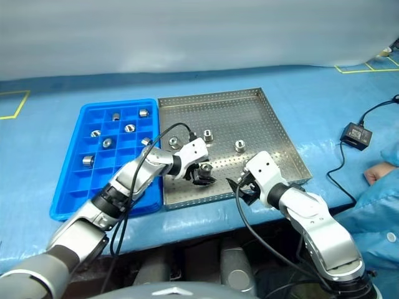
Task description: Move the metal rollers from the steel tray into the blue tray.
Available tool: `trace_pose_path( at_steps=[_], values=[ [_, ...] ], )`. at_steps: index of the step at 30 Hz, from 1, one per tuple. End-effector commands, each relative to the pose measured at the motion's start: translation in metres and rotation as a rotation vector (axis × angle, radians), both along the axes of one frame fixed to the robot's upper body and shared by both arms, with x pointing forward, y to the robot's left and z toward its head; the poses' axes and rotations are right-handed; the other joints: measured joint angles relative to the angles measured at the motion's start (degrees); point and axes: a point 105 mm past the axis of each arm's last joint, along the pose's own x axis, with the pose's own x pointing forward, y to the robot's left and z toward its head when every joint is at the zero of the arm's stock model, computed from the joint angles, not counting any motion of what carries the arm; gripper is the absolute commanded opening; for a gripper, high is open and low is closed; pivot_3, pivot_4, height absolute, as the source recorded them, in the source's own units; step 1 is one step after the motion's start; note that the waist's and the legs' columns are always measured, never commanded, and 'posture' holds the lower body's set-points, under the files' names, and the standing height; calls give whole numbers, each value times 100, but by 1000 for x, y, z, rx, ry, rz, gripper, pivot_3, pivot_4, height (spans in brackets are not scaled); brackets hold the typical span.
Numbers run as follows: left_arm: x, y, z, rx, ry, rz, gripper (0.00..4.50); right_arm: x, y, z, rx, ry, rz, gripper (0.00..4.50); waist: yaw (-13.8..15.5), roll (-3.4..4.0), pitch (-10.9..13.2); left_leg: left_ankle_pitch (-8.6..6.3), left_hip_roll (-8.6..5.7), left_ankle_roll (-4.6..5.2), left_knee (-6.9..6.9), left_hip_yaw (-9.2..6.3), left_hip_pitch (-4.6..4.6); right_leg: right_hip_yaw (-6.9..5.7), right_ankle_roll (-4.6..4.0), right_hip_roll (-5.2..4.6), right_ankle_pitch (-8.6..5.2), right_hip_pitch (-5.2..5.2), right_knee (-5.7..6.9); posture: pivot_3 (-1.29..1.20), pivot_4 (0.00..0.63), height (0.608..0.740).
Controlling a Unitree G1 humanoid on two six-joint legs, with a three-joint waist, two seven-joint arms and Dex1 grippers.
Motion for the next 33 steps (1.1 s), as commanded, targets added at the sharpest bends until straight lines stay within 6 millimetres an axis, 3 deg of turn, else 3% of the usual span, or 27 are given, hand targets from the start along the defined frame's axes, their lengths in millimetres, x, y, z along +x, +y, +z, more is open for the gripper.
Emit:
trace_pose_path(
  at_steps=[1,6,8,11,17,22,29,32,33],
  values=[
    [5,3,-4,27,-10,25,3739,1,0,15,-3,-66,-7,4500,-22,2,-2,0,0,0,0,0,5,0,0,0,0,4,0,-302,150,740],
    [-1,7,-10,44,9,1,2234,5,8,10,32,-44,26,4500,-81,4,-3,-1,1,-2,0,0,11,0,0,-2,0,9,0,-292,150,740],
    [-2,6,-10,41,6,0,2234,6,11,4,36,-19,40,4500,-88,5,-4,-1,1,-2,-2,0,12,0,0,-2,0,9,0,-285,150,740],
    [-2,5,-4,11,-1,4,1891,7,18,0,59,9,79,4500,-82,5,-5,-1,1,-2,-3,-1,11,0,-1,-2,0,9,0,-276,150,740],
    [-2,5,7,-26,-25,3,1886,0,39,-6,154,64,210,4500,-85,6,-5,-1,1,-1,-3,-1,11,0,0,-1,0,8,0,-268,150,740],
    [-1,7,26,-92,-65,20,1886,2,42,-4,152,57,238,4500,-75,6,-4,0,1,-1,-4,0,6,2,0,-1,1,3,1,-253,150,740],
    [-5,30,95,-328,-211,151,1886,6,44,1,155,30,258,4500,-50,7,-4,-1,1,-1,-5,0,6,4,0,-1,1,1,2,-219,150,740],
    [-16,44,110,-367,-250,193,1886,6,48,4,168,19,279,4500,-35,7,-4,-1,3,-2,-10,-1,10,5,-2,2,1,2,4,-200,150,740],
    [-18,59,114,-372,-278,265,1886,6,50,6,168,15,292,4500,-29,7,-4,-1,3,-2,-11,-1,12,4,-3,3,0,4,5,-191,150,740]
  ],
)
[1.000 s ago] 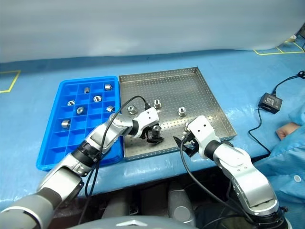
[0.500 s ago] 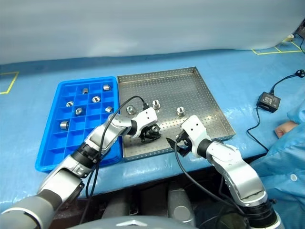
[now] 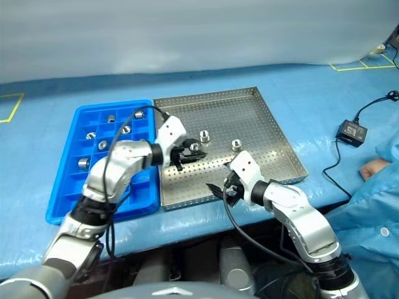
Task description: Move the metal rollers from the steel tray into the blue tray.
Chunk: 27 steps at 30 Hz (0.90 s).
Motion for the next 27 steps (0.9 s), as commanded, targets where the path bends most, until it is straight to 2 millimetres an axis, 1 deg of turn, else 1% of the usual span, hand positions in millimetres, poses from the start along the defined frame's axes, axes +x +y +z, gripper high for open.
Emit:
trace_pose_path(
  at_steps=[1,3,5,7,9,12,15,16,19,23,27],
  values=[
    [-9,32,24,-54,-81,158,1886,1,9,16,27,-68,51,4500,15,0,0,0,0,0,0,1,3,1,0,1,0,2,0,-183,150,740],
    [-12,67,29,-108,-94,375,1886,1,14,18,21,-79,81,4500,27,-1,0,0,0,0,2,2,9,2,2,1,0,7,0,-151,150,740],
    [-29,89,23,-121,-75,498,1886,-1,22,20,28,-85,120,4500,67,-4,2,0,1,0,5,3,13,3,4,1,0,11,1,-121,150,740],
    [-45,97,15,-76,-53,528,1886,-2,29,22,41,-87,158,4500,114,-8,4,0,1,-1,5,1,17,0,4,2,0,15,1,-109,150,740],
    [-58,106,11,-29,-36,564,1886,-2,35,23,38,-90,196,4500,222,-13,6,0,1,-2,5,0,17,-1,3,1,0,14,1,-33,150,740],
    [-69,123,9,7,-28,645,1886,-3,47,25,31,-94,265,4500,432,-20,9,-3,1,-9,13,-5,28,-8,2,-1,-1,5,-2,14,150,740],
    [-75,154,6,32,-18,844,1886,-1,56,24,17,-97,309,4500,590,-21,8,-20,1,-39,14,-9,32,-13,2,-3,-1,8,-4,50,150,740],
    [-76,159,5,34,-17,884,1886,0,57,23,13,-99,310,4500,633,-22,7,-20,2,-39,14,-9,33,-13,2,-3,-1,8,-4,63,150,740],
    [-79,164,-2,76,-1,942,1886,4,58,22,2,-101,305,4500,786,-24,6,-20,-1,-40,13,-12,29,-17,1,-3,-1,8,-7,80,150,740],
    [-88,187,-24,210,58,1057,1886,7,57,22,-9,-106,298,4500,865,-30,3,-23,-1,-44,7,-11,28,-17,-2,-4,-2,7,-11,92,150,740],
    [-92,187,-39,257,100,1056,1886,9,57,21,-25,-110,294,4500,913,-30,3,-26,5,-49,4,-11,29,-19,-8,-2,-5,2,-10,92,150,740]
  ],
)
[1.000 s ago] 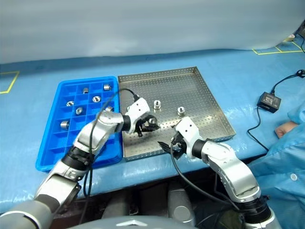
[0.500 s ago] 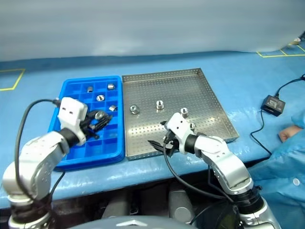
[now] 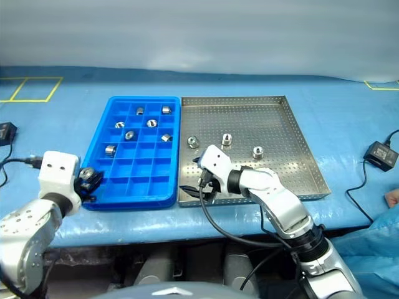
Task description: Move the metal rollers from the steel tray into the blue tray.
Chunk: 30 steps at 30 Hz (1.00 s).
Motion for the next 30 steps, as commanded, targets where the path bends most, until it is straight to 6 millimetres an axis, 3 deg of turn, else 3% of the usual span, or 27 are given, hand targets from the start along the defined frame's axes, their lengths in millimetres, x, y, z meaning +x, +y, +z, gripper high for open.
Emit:
trace_pose_path(
  at_steps=[1,3,7,9,13,16,21,25,30],
  values=[
    [0,1,-1,43,-4,3,1886,2,2,11,9,-53,13,4500,35,-1,-1,0,1,0,0,-1,-1,-2,0,-2,0,0,0,91,150,740],
    [-1,4,-5,59,7,14,1886,3,2,11,7,-59,7,4500,40,-1,-1,-1,0,-1,0,0,0,-3,0,-9,0,0,0,89,150,740],
    [7,4,-5,61,-22,29,3151,6,0,12,-9,-76,-8,4500,40,0,-2,-2,2,-3,-7,3,-1,-5,-2,-28,-1,-7,0,85,150,740],
    [16,-9,3,-6,-88,-11,3787,5,0,12,-13,-79,-6,4500,40,0,-1,-2,3,-4,-10,2,-2,-9,-5,-30,-2,-9,-1,75,150,740],
    [35,-54,31,-229,-267,-215,3787,9,-2,14,-10,-92,-33,4500,73,-3,-3,-2,0,-4,-8,-3,-26,-31,-33,-24,13,-19,-6,57,150,740],
    [43,-81,45,-292,-336,-379,3787,13,-5,16,-4,-104,-64,4500,70,-4,-4,-1,-1,-3,-3,-4,-47,-34,-36,-21,15,-35,-5,45,150,740],
    [86,-116,39,-220,-307,-547,3787,42,-24,15,-48,-164,-293,4500,83,-1,-4,24,-3,20,6,-7,-54,-37,-44,2,17,-13,2,23,150,740],
    [119,-147,30,-170,-223,-668,3787,44,-25,15,-46,-174,-325,4500,47,-2,-4,27,-2,24,18,-14,-54,-46,-32,1,13,-1,-3,-16,150,740],
    [142,-171,24,26,-95,-824,3787,38,-25,14,-39,-179,-337,4500,-62,-1,-3,29,-26,26,9,-18,-63,-49,-36,8,17,-8,-3,-72,150,740]
  ],
)
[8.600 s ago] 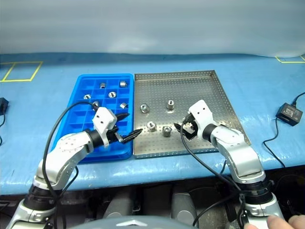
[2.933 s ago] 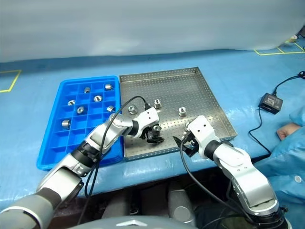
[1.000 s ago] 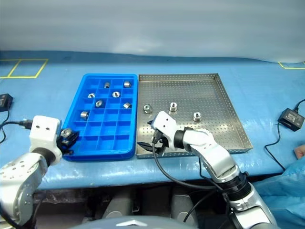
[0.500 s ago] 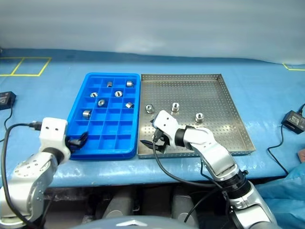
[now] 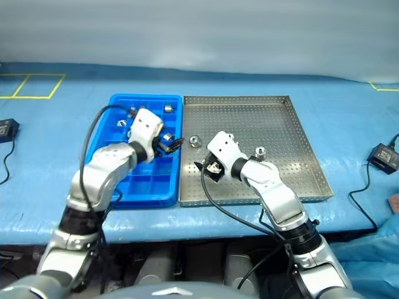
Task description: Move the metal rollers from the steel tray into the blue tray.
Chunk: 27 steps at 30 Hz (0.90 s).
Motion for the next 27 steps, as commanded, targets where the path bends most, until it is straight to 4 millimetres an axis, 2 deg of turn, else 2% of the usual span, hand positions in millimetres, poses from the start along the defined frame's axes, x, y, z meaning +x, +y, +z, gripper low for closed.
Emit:
trace_pose_path(
  at_steps=[1,4,9,13,25,27],
  values=[
    [8,-13,1,131,-4,-107,3787,-5,-1,8,18,-36,-13,4500,-67,0,0,0,-2,0,-3,1,0,0,-2,1,-1,0,0,-80,150,740],
    [18,-12,-9,277,36,-176,3787,-10,-1,4,33,-29,-34,4500,-184,0,0,-2,-2,1,-8,-1,-2,2,-4,0,-2,-4,-1,-125,150,740],
    [31,2,-16,481,52,-205,3787,-15,-1,1,56,-29,-61,4500,-380,2,1,-2,2,2,-3,1,-4,4,21,1,-18,-10,4,-161,150,740],
    [40,12,-17,577,76,-217,3787,-16,0,1,80,-38,-77,4500,-480,2,1,-2,27,2,3,5,-4,8,25,0,-16,-12,8,-184,150,740],
    [51,14,-32,653,179,-249,3787,-17,5,4,132,-57,-93,4500,-595,2,0,-2,25,4,3,24,-24,34,35,1,-10,-44,17,-214,150,740],
    [52,14,-34,637,193,-244,3427,-15,4,8,161,-64,-109,4500,-600,3,-2,-2,28,6,8,26,-22,39,38,1,-8,-43,20,-218,150,740]
  ],
)
